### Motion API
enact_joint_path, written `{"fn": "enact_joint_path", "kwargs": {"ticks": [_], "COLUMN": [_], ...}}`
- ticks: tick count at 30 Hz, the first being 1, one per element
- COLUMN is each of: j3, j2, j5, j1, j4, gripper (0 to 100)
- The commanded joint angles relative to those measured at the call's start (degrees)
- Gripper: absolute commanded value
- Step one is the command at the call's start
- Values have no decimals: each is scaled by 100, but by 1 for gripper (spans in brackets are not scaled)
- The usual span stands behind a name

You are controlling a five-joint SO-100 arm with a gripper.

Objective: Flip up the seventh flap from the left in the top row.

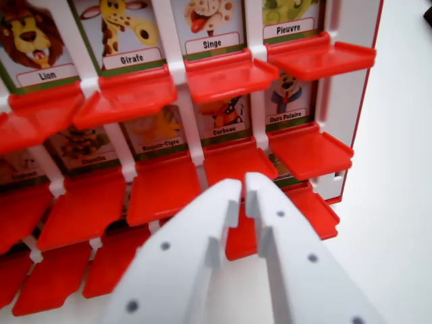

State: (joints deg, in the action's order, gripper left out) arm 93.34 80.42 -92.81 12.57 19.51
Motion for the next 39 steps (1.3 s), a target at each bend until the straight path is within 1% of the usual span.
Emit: {"fn": "enact_joint_path", "kwargs": {"ticks": [1,22,29,39], "j3": [-738,-2127,-2689,-2883], "j2": [0,-1415,-1767,-1802], "j5": [-9,9,62,114], "j1": [-105,-88,-70,-70], "j4": [-193,-237,-237,-246], "gripper": [0,0,0,0]}}
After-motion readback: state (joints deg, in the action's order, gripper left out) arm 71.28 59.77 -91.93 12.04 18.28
